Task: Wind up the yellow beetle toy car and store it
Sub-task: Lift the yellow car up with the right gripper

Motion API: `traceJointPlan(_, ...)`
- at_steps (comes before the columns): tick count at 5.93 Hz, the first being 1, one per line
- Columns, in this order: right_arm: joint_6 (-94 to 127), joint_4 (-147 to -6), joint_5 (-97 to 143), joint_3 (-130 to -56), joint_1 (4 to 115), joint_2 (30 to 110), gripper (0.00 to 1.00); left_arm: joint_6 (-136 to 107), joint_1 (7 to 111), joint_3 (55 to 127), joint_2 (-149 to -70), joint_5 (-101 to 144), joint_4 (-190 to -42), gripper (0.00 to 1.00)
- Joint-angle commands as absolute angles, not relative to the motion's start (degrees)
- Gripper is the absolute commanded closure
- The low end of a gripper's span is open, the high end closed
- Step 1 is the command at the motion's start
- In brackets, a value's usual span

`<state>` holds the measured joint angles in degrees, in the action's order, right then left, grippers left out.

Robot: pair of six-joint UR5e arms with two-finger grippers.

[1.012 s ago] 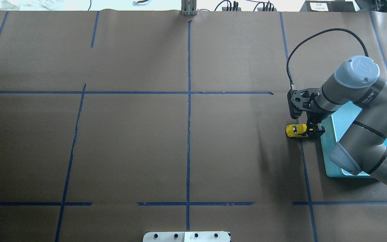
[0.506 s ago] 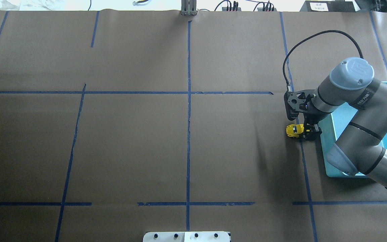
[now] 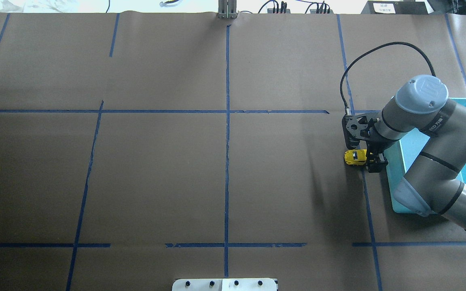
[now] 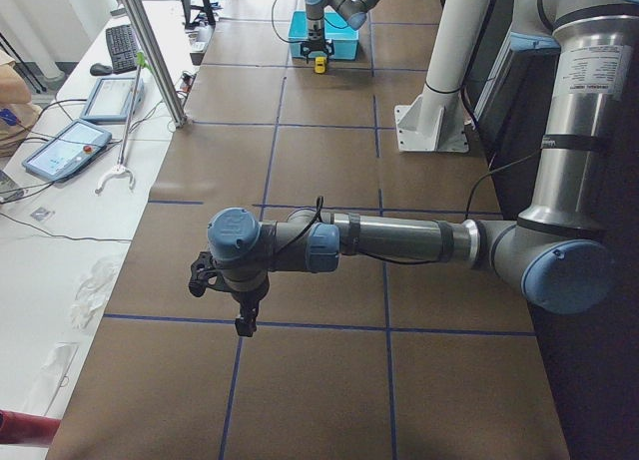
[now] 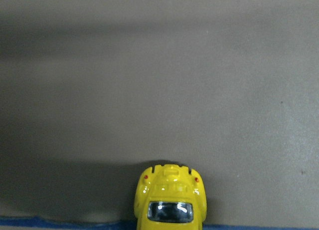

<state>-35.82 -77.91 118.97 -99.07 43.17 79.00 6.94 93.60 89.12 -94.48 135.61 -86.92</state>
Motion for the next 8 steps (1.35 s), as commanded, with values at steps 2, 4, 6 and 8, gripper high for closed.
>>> traceJointPlan(2,-35.68,-75.95,118.65,-98.88,43.07,80.07,0.04,6.86,93.6,89.21,-94.48,135.62,-86.92,0.0)
traceJointPlan(4,-35.77,-75.85,118.65,-98.96,42.98,79.81,0.74,6.86,93.6,89.12,-94.48,135.62,-86.92,0.0)
traceJointPlan(6,-35.42,-75.94,119.0,-100.1,45.33,79.72,1.0,6.86,93.6,89.12,-94.48,135.62,-86.92,0.0)
traceJointPlan(8,-35.33,-76.98,125.46,-103.61,51.38,79.19,1.0,6.86,93.6,89.21,-94.48,135.62,-86.84,0.0)
